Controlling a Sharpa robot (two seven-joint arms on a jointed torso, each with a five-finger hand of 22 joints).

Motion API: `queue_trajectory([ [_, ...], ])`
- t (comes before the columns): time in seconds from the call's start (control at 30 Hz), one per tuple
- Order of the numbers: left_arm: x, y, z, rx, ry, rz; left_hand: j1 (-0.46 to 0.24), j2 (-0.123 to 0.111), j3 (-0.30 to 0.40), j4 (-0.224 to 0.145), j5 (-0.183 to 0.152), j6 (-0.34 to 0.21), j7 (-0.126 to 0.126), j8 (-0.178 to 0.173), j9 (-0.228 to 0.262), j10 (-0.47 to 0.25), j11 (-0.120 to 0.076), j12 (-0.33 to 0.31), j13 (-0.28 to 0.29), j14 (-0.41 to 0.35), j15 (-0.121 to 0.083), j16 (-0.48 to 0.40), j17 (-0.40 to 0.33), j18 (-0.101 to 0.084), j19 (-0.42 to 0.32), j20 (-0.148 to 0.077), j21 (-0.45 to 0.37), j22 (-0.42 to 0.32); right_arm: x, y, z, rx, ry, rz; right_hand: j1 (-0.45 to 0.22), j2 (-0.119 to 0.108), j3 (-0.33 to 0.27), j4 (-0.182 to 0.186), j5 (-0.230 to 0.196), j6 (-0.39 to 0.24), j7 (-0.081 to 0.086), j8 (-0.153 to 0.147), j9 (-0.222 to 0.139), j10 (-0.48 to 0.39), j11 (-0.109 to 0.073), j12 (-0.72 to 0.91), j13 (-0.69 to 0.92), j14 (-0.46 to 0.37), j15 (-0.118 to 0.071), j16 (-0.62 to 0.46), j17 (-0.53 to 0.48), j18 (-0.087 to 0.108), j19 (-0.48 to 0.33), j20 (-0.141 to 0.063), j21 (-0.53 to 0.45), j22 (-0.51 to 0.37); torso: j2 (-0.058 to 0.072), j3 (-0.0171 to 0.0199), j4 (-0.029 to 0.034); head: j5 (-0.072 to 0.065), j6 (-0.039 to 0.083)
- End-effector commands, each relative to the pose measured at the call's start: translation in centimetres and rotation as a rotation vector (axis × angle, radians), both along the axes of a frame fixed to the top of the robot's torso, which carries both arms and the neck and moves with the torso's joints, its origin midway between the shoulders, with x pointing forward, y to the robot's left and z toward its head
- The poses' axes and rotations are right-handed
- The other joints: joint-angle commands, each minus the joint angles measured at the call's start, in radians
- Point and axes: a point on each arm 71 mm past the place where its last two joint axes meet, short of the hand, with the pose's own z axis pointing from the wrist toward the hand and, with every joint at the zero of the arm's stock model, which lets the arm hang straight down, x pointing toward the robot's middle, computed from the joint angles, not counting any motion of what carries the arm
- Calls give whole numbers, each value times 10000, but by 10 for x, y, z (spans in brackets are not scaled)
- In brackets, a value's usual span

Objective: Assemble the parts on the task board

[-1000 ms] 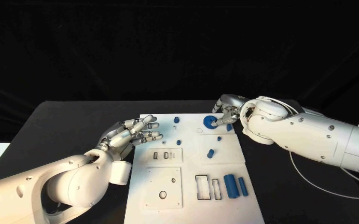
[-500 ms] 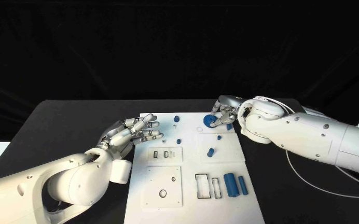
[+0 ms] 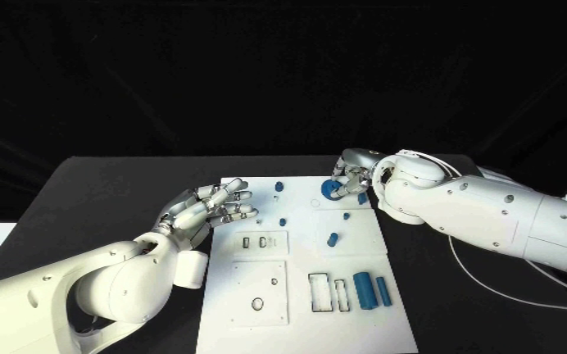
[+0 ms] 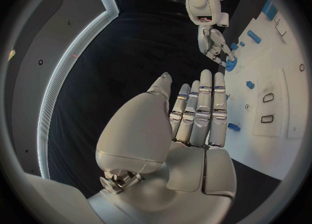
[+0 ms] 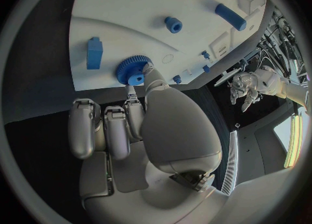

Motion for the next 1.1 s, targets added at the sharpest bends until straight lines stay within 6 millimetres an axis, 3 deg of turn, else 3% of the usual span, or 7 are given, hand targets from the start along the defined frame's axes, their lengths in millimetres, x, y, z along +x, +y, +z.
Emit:
queue_trajectory([
  [0.03, -1, -3, 2, -118, -100, -212, 67, 35, -3, -78, -54, 9, 22, -17, -16, -22, 56, 21, -12, 8, 20, 47, 13, 107, 63, 5, -14, -11, -1, 2, -6, -443, 43, 112, -56, 196, 95, -23, -1, 193, -24, 78, 28, 172, -160, 91, 139, 840, -62, 49, 1598, -109, 81, -35, 44, 56, 2, -4, 4, -11, -12],
  [0.23, 0, -3, 2, -116, -92, -219, 81, 45, 9, -104, -60, 9, 15, -17, -15, -23, 53, 26, -13, -4, 18, 57, 30, 107, 67, 4, -24, -17, -2, 4, -3, -357, -562, 140, 412, 584, 663, -349, -461, 898, -296, 300, 118, 319, -404, 285, 389, 837, -256, 47, 1596, -136, 172, -186, 111, 201, -5, -6, 9, -16, -5],
  [0.37, 0, -3, 2, -116, -90, -222, 81, 45, 9, -104, -60, 9, 15, -17, -15, -23, 53, 26, -13, -4, 18, 57, 30, 107, 67, 4, -24, -17, -5, 8, 1, -278, -1193, 330, 566, 656, 942, -551, -634, 1095, -372, 317, 136, 352, -473, 304, 440, 839, -324, 52, 1612, -166, 257, -267, 164, 330, -1, -6, 6, -18, 12],
  [0.8, 0, -3, 2, -136, -99, -248, 82, 45, 10, -109, -61, 8, 15, -18, -15, -24, 52, 27, -13, -8, 18, 59, 34, 107, 68, 4, -27, -18, -30, 50, 18, 561, -2492, 1612, 323, 561, 1287, -678, -600, 1186, -384, 186, 114, 335, -494, 166, 380, 834, -352, 37, 1588, -229, 437, -323, 278, 605, 0, -7, 12, 28, 79],
  [1.1, -1, -4, 2, -136, -101, -296, 82, 44, 9, -113, -62, 7, 15, -18, -15, -25, 53, 27, -13, -12, 19, 60, 37, 106, 68, 4, -29, -19, -31, 87, 16, 675, -2217, 2204, 106, 488, 1382, -647, -602, 1156, -362, 87, 86, 312, -477, 85, 338, 826, -341, 17, 1546, -231, 438, -317, 283, 616, 0, -19, 41, 74, 46],
])
